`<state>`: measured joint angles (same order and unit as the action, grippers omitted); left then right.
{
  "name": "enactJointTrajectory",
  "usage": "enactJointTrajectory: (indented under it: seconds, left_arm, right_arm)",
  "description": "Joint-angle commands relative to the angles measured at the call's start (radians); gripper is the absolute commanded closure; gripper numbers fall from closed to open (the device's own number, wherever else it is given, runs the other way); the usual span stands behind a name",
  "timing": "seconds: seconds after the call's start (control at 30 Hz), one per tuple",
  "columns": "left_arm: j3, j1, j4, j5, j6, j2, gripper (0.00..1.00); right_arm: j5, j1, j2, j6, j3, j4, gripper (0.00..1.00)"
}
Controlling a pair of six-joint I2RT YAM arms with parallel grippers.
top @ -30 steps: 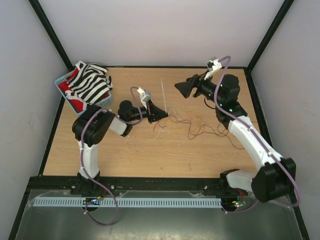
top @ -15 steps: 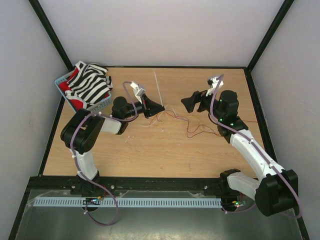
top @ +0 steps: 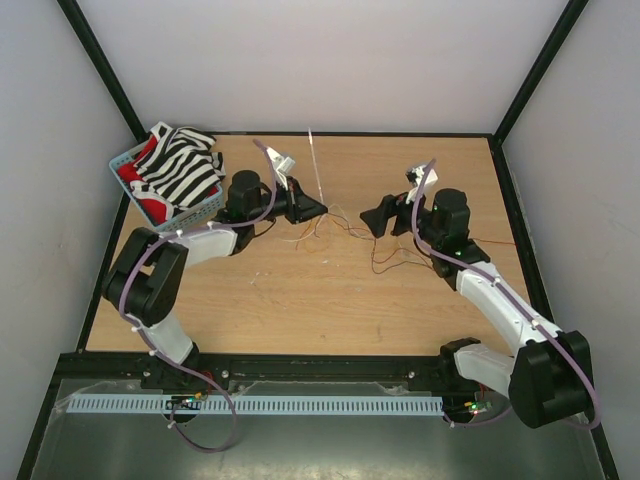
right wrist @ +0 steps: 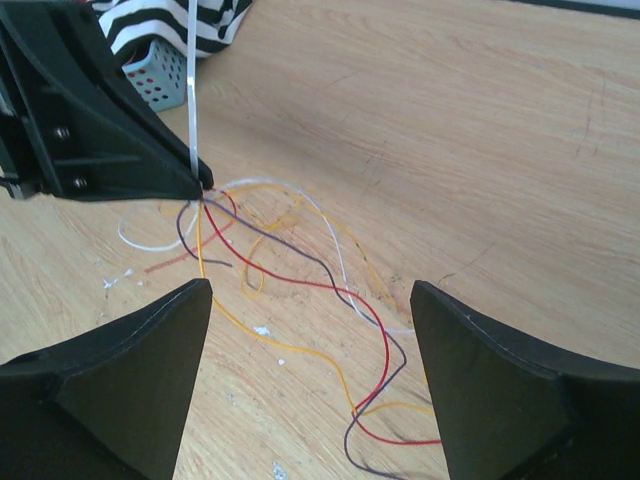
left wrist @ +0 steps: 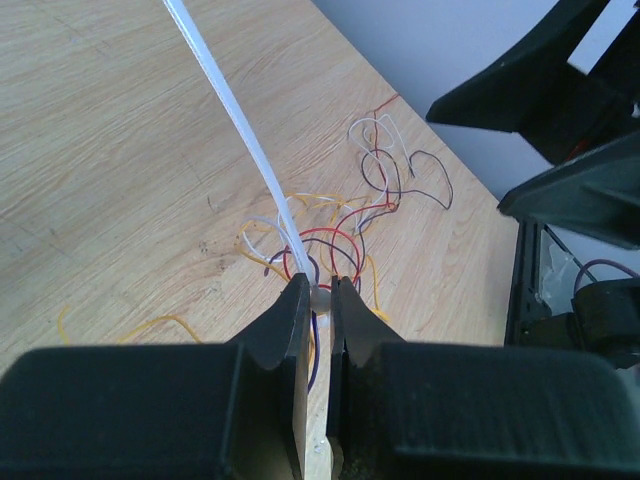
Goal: Zip-tie the wires
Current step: Tie the cable at the center of the board.
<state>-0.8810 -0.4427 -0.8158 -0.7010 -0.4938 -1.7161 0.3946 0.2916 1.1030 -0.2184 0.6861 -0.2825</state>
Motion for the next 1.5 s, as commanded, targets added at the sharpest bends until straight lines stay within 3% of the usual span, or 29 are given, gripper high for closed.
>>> enactJointTrajectory:
  seconds: [0.0, 0.33, 0.47, 0.63, 0.93, 1.2, 1.47]
  left_arm:
    - [-0.057, 0.004, 0.185, 0.034, -0.001, 0.056, 1.0]
    - [-0.065, 0.005, 0.271, 0.083, -0.027, 0.12, 1.0]
    - [-0.072, 0.0, 0.281, 0.088, -0.051, 0.118, 1.0]
    - [-0.062, -0.006, 0.289, 0.117, -0.055, 0.126, 1.0]
    - [-0.062, -0.021, 0.314, 0.141, -0.073, 0.151, 1.0]
    - [-0.059, -0.034, 0.338, 0.174, -0.084, 0.169, 1.0]
    - [-0.061, -0.043, 0.357, 0.192, -0.085, 0.18, 1.0]
  right_arm:
    - [0.046, -0.005, -0.026, 0.019, -0.028, -0.071, 0.1]
    - [0.193, -0.005, 0.013, -0.048, -0.047, -0.17, 0.18]
    - [0.299, 0.0, 0.067, -0.197, -0.057, -0.267, 0.19]
    - [0.267, 0.083, 0.1, -0.384, -0.131, -0.45, 0.2]
    - [0.098, 0.27, 0.176, -0.39, -0.176, -0.574, 0.24]
    - [0.088, 0.307, 0.323, -0.35, -0.131, -0.694, 0.36]
    - [-0.001, 0.349, 0.392, -0.2, -0.141, -0.776, 0.37]
